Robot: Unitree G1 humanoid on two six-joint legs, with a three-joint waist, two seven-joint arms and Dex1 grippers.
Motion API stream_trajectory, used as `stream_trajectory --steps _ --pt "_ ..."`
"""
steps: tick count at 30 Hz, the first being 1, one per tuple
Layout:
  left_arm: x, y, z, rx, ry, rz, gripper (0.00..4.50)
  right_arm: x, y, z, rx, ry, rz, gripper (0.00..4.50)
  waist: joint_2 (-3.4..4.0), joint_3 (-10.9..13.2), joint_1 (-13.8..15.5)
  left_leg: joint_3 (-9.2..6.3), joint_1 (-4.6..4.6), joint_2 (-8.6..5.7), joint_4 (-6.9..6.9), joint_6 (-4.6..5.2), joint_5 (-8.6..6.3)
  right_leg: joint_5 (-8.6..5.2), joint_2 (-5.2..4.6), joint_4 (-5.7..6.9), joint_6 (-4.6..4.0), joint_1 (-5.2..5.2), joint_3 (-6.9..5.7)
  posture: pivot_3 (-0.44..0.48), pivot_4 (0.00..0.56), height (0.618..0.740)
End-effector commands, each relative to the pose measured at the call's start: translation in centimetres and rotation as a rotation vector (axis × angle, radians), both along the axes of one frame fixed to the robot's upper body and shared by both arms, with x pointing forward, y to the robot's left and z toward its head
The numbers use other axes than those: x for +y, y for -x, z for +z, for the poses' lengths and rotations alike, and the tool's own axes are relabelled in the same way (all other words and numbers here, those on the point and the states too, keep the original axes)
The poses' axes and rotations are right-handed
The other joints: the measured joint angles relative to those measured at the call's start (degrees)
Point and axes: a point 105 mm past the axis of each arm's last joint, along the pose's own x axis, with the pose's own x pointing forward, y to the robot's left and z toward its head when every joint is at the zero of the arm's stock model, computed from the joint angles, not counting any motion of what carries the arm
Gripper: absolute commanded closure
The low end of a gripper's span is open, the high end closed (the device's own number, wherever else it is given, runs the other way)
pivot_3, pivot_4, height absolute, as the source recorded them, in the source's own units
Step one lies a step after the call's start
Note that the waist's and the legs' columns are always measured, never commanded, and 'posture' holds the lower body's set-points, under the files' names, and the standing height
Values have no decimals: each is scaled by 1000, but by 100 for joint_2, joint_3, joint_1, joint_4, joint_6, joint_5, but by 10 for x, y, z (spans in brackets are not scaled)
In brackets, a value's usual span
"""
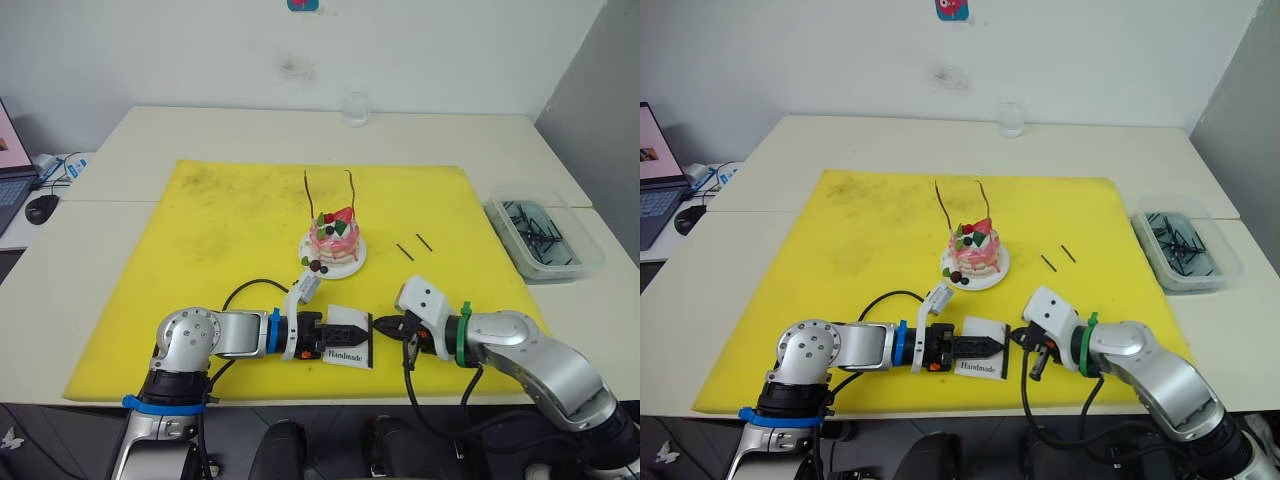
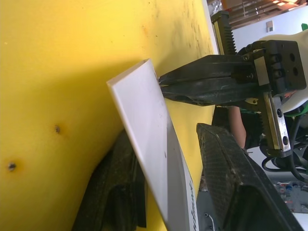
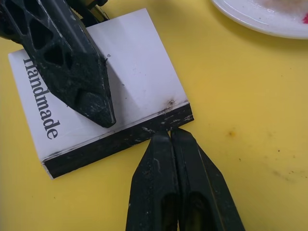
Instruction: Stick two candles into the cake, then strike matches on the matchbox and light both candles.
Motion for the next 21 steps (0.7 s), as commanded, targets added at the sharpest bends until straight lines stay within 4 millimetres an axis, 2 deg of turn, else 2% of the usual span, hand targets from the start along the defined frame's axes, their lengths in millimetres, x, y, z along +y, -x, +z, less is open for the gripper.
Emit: stream_trajectory --steps 1,2,5,8,9,16,21 --pt "7 -3 -9 3 -62 36 2569 -1 -5 13 -43 -18 -5 4500 0 0 -1 0 0 0 0 0 0 0 0 0 0 0 0 0 150 740" --pt "8 -3 -10 1 -66 38 2569 -2 -6 15 -45 -18 -8 4500 0 0 -1 0 0 0 0 0 0 0 0 0 0 0 0 0 150 740" --pt "9 -3 -12 -3 -83 36 3145 -4 -9 19 -51 -17 -20 4500 0 0 0 -1 0 0 0 0 0 0 0 0 0 0 -1 0 150 740" --pt "9 -3 -13 -8 -92 41 3988 -6 -11 23 -62 -23 -37 4500 0 0 -1 -1 0 1 -1 0 0 0 0 0 -1 0 -1 0 150 740" --pt "10 -3 -13 -9 -93 46 4406 -8 -12 27 -72 -33 -53 4500 0 0 -1 -1 0 1 -1 0 0 0 0 0 -1 -1 -1 0 150 740" --pt "12 -3 -10 -18 -76 56 4489 -16 -19 47 -117 -106 -136 4500 0 0 -3 -2 2 2 -1 0 0 0 0 3 -1 -1 -2 0 150 740" --pt "14 -5 17 -73 28 55 4489 -28 -30 63 -224 -155 -193 4500 0 0 -15 -1 0 3 -2 0 0 0 2 3 -1 -3 0 0 150 740"
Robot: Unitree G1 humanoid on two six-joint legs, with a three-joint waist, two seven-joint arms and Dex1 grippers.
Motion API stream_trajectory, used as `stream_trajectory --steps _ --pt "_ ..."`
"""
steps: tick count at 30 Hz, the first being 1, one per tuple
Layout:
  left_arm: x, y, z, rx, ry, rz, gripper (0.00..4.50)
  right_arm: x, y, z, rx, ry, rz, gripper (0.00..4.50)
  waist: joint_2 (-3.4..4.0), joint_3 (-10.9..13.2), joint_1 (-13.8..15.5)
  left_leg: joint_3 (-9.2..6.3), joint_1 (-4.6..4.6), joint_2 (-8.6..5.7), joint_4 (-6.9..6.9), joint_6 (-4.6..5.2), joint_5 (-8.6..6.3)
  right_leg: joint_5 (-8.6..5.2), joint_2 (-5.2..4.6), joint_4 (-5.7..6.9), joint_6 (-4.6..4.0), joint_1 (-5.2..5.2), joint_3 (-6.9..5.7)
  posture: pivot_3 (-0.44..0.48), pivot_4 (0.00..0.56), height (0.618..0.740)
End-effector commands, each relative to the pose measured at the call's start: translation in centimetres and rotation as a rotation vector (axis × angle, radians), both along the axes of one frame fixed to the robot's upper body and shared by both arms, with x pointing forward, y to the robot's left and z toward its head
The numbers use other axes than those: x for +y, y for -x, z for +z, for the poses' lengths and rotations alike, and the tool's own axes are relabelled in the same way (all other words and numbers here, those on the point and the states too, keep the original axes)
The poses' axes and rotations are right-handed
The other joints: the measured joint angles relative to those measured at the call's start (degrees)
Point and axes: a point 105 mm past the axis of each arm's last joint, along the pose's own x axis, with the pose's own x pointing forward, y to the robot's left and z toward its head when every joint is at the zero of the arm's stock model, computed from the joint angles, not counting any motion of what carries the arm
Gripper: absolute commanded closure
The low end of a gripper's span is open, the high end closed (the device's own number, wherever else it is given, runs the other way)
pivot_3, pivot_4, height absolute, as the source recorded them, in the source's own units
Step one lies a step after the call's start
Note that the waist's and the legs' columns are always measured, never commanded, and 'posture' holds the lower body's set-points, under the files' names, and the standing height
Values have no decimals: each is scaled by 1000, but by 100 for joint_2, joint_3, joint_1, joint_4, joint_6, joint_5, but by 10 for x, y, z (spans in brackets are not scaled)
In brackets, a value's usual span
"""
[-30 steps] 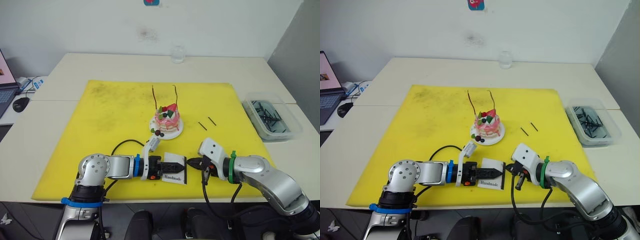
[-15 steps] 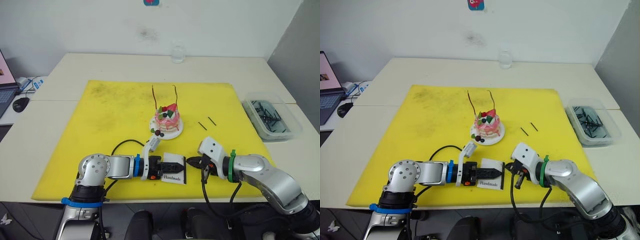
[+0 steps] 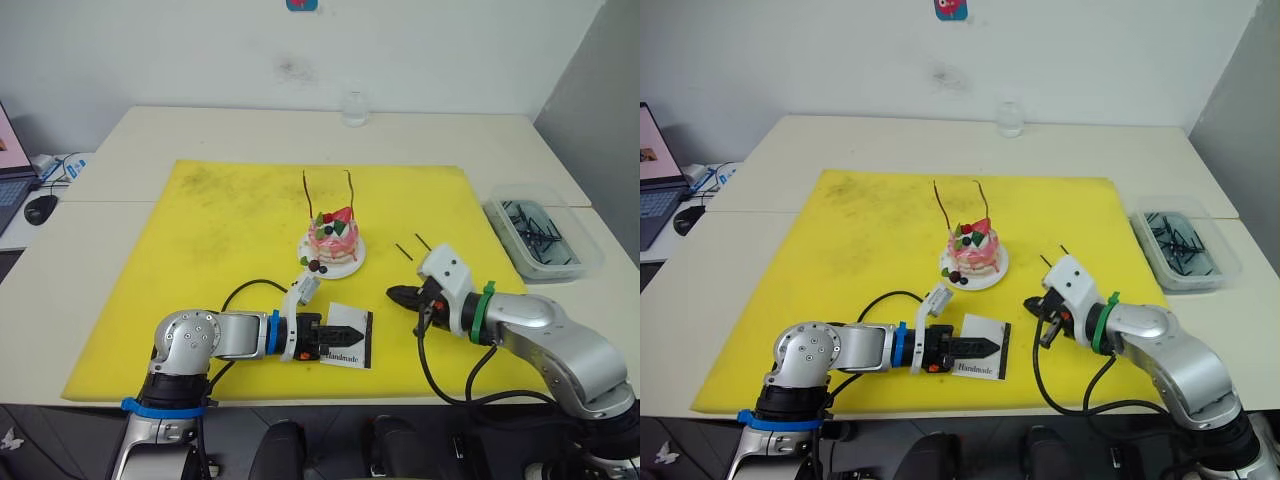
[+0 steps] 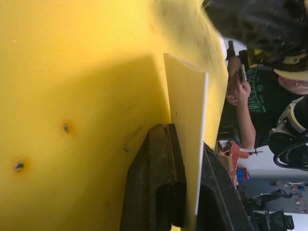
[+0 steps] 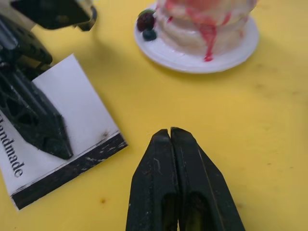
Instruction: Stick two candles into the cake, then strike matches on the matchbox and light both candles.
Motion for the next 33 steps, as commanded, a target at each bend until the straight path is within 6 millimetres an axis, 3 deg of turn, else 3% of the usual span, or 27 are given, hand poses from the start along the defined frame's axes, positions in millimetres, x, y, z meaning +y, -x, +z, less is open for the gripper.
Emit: stream_trajectory --steps 1,2,5,9,19,32,33 --pt "11 -4 23 -66 56 36 4489 -5 -8 20 -122 -41 -28 4500 0 0 -3 -1 0 1 0 0 0 0 1 0 0 0 -1 0 150 740" --pt "14 -4 33 -90 87 39 4489 -7 -14 20 -138 -45 -46 4500 -1 0 -6 -1 -1 1 0 0 0 0 2 0 0 -1 -1 0 150 740" --pt "26 -1 47 -133 115 57 4500 -8 -25 15 -175 -48 -67 3895 -1 1 -6 -2 -2 3 -1 0 0 0 5 0 0 -2 -1 0 150 740" --pt "36 1 52 -158 102 105 4500 -11 -45 8 -244 -29 -98 2571 0 2 -3 7 -3 -1 -1 0 0 -1 1 -4 0 -2 7 0 150 740" --pt "41 12 58 -154 116 145 4500 -24 -86 -12 -235 -65 -190 2571 -2 4 3 7 -4 1 -1 0 0 0 -4 -5 -1 -2 6 0 150 740" --pt "39 13 59 -136 110 157 4500 -26 -99 -31 -152 -159 -331 2571 -2 4 8 9 -4 1 -1 -1 1 0 -5 -2 -2 -2 8 0 150 740" --pt "39 13 59 -135 110 156 4500 -27 -100 -32 -145 -159 -347 2735 -1 4 8 9 -3 1 -1 -1 1 0 -4 -1 -2 -2 8 0 150 740"
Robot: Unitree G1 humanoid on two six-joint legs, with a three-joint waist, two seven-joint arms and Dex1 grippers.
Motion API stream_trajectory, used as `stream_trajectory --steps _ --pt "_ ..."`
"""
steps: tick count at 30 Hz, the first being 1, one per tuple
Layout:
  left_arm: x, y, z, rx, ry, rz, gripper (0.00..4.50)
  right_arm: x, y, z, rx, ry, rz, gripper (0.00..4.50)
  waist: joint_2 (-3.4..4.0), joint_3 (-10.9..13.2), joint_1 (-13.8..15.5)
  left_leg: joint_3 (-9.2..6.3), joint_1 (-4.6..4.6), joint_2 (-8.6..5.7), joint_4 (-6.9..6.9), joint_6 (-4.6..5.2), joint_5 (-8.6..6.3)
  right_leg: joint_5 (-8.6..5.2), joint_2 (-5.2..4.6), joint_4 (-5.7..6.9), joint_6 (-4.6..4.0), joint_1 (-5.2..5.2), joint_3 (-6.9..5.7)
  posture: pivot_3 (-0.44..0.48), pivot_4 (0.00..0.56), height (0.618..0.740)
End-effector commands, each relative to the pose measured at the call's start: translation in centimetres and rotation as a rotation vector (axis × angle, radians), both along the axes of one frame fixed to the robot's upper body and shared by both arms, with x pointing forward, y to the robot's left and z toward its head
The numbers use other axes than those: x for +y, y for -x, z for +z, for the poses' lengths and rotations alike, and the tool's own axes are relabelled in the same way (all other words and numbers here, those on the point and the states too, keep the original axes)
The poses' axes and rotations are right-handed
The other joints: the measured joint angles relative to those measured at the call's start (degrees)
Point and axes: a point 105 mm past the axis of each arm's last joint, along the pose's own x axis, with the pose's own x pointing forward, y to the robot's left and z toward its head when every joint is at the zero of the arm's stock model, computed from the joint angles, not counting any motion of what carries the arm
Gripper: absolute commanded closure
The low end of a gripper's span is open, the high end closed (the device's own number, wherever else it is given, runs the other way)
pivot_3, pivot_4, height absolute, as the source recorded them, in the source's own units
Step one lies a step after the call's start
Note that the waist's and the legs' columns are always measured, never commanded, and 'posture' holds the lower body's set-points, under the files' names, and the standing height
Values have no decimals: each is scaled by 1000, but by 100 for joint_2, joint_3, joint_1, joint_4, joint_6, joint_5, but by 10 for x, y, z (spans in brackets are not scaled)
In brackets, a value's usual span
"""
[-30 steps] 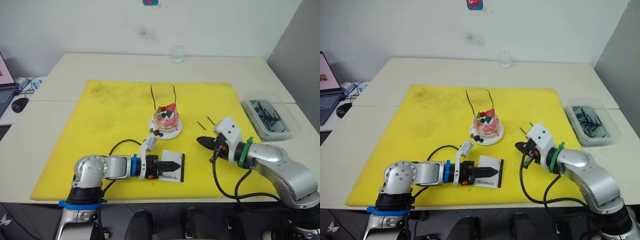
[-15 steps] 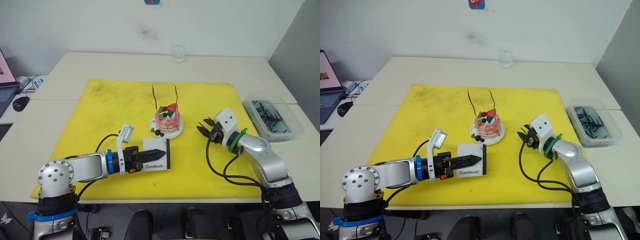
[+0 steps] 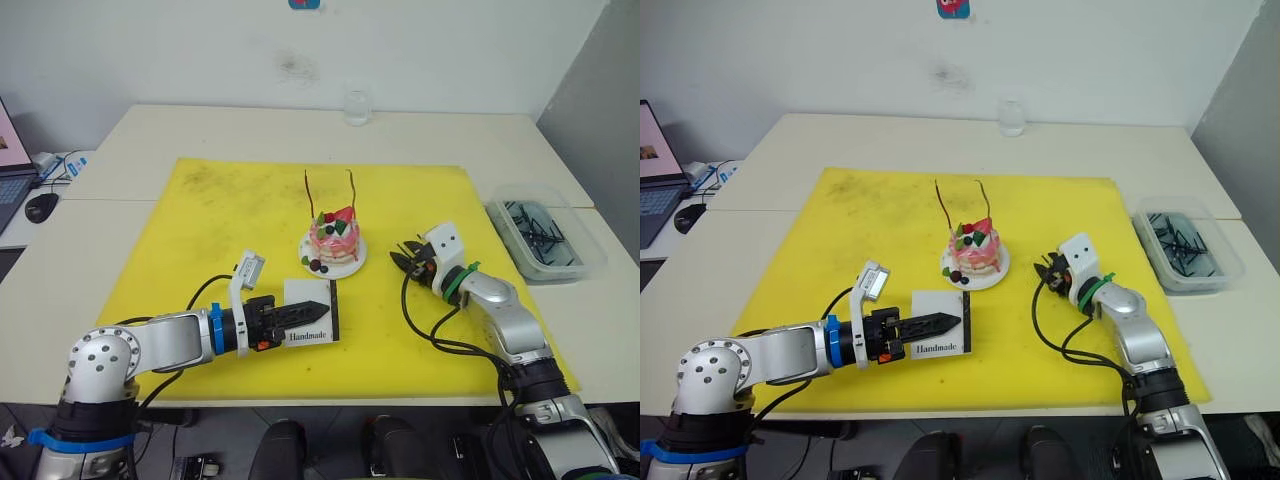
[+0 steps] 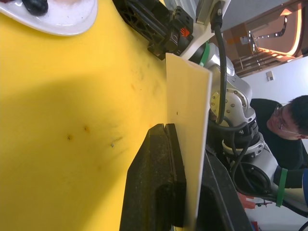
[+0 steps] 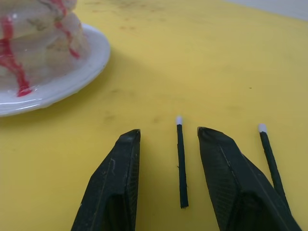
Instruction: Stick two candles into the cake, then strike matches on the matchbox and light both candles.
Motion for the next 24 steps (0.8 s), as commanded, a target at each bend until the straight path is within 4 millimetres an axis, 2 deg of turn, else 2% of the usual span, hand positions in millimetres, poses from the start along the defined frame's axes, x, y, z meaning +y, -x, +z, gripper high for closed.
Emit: stream_trajectory --steps 1,6,11,16,19,24 --pt "-6 4 9 -33 17 -23 4500 -9 -7 9 -12 -17 -71 2943 0 0 -1 0 0 -1 0 0 0 0 0 0 0 0 0 0 150 740" --pt "-8 5 8 -31 17 -27 4500 -5 -6 8 -1 -15 -70 4466 0 0 0 1 0 -2 1 0 0 0 -1 0 -1 0 1 0 150 740" --pt "-9 6 7 -28 15 -31 4500 4 1 9 -2 -11 -27 4466 0 0 1 0 0 0 0 0 0 -1 -1 0 -1 0 0 0 150 740" --pt "-10 5 7 -26 16 -33 4500 12 9 26 -29 -36 6 4466 2 1 2 0 0 0 -1 0 0 -2 0 0 -3 -1 -1 0 150 740" --pt "-11 4 6 -25 15 -36 4500 11 19 38 -40 -40 22 4466 3 1 8 0 -1 0 -1 0 0 -2 0 0 -3 -1 -1 0 150 740" --pt "-13 3 6 -22 16 -47 4500 0 48 54 -40 -44 7 4466 3 1 25 0 -2 0 -2 -1 0 -2 -2 -2 -3 -1 -3 0 150 740"
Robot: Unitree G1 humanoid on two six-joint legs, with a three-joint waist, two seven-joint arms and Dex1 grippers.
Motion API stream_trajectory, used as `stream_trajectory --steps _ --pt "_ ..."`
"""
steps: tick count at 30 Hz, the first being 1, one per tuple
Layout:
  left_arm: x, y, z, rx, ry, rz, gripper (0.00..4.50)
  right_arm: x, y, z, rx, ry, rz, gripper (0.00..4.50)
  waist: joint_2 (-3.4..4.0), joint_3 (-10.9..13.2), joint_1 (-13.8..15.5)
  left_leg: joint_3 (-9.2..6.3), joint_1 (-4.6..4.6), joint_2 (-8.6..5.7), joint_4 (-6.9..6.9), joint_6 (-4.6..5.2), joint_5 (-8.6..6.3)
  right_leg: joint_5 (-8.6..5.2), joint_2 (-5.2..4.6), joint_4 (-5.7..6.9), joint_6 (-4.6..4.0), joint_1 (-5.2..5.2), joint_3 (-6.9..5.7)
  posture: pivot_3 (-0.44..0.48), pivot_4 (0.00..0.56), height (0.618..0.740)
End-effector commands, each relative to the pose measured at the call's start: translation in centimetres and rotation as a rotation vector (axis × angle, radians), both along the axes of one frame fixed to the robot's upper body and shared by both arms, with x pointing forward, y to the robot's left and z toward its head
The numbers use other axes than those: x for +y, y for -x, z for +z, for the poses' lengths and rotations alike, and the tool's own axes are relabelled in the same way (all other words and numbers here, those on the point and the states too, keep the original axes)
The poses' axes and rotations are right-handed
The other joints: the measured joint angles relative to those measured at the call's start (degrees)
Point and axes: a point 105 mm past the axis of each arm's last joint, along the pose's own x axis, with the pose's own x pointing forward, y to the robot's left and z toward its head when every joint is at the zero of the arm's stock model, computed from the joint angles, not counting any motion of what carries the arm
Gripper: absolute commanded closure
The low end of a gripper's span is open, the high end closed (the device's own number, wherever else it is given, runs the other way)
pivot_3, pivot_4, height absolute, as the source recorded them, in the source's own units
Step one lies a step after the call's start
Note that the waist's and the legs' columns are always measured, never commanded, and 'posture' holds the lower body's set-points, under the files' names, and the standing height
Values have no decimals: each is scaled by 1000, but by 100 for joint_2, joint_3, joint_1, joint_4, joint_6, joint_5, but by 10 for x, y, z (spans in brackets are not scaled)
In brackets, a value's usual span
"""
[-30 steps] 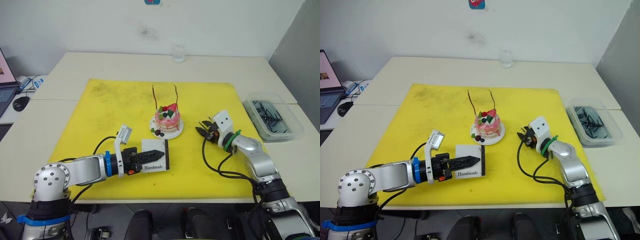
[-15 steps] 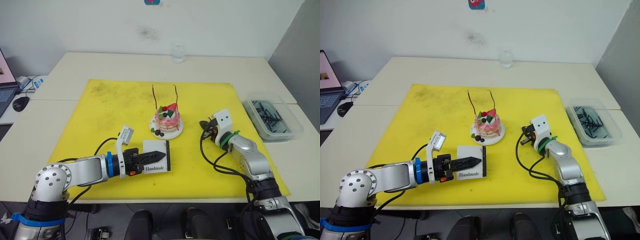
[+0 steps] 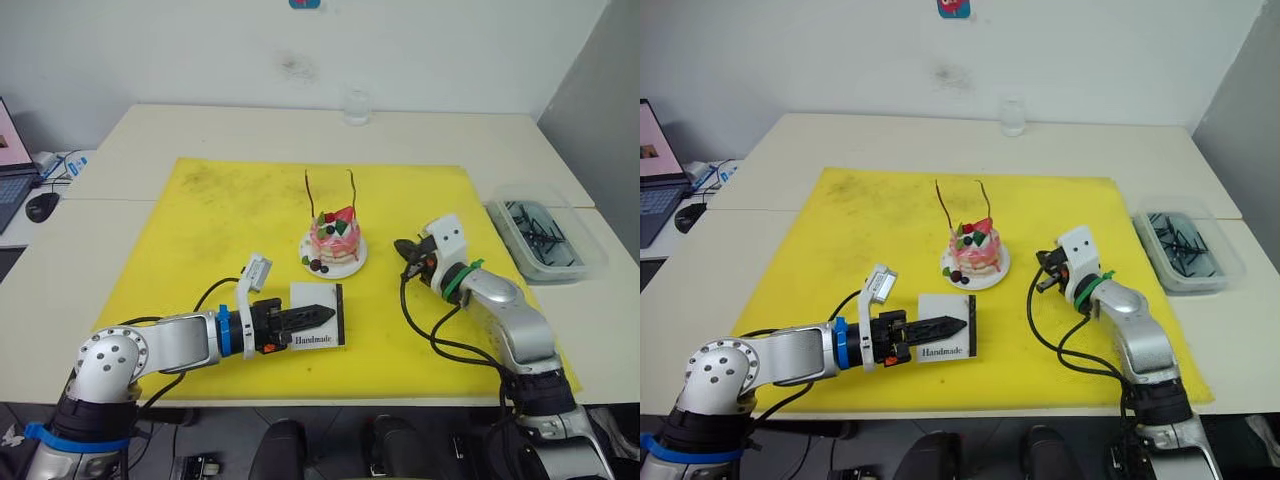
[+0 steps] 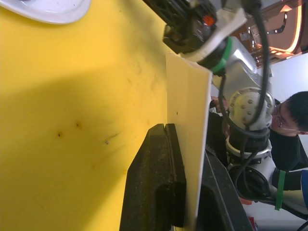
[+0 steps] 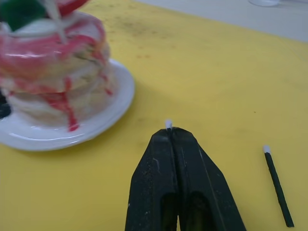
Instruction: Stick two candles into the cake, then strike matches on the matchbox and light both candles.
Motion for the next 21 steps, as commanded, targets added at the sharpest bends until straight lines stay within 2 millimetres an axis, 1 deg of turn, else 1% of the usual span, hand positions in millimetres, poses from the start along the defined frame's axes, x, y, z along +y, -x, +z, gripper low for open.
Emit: stream_trajectory --steps 1,3,7,11,16,19,21 --pt "-6 2 8 -33 23 -31 4500 -10 27 18 -30 -20 -21 4466 0 0 15 1 0 -1 0 0 0 0 -1 0 0 0 1 0 150 740" --pt "-8 4 8 -30 26 -44 4500 -13 44 12 -7 -21 -37 4466 -1 -1 49 -1 -1 -1 -1 -1 0 -3 -3 -1 -3 0 -2 0 150 740" --pt "-11 6 7 -25 30 -64 4500 -14 65 -9 52 -27 -63 4466 0 0 55 2 1 0 -3 -2 -1 -5 -3 -2 -6 -2 0 0 150 740" --pt "-13 6 7 -25 29 -78 4500 -11 68 -23 78 -53 -71 4466 0 0 26 3 5 0 -1 -2 -1 -3 -3 0 -8 -1 1 0 150 740" --pt "-14 5 8 -28 29 -79 4500 -16 60 -35 66 -61 -114 4466 0 0 7 1 4 -1 -1 -2 -1 -8 -3 -1 -17 -1 -1 0 150 740" --pt "-13 3 9 -27 35 -65 4500 -17 59 -43 70 -23 -101 3852 0 0 4 2 -1 -2 -2 -2 -1 -7 -4 -7 -11 -1 -1 0 150 740" --pt "-12 3 9 -26 35 -61 4500 -17 59 -45 61 -1 -93 3207 0 0 5 2 -1 -2 -4 -2 -2 -9 -4 -7 -11 -1 -2 0 150 740"
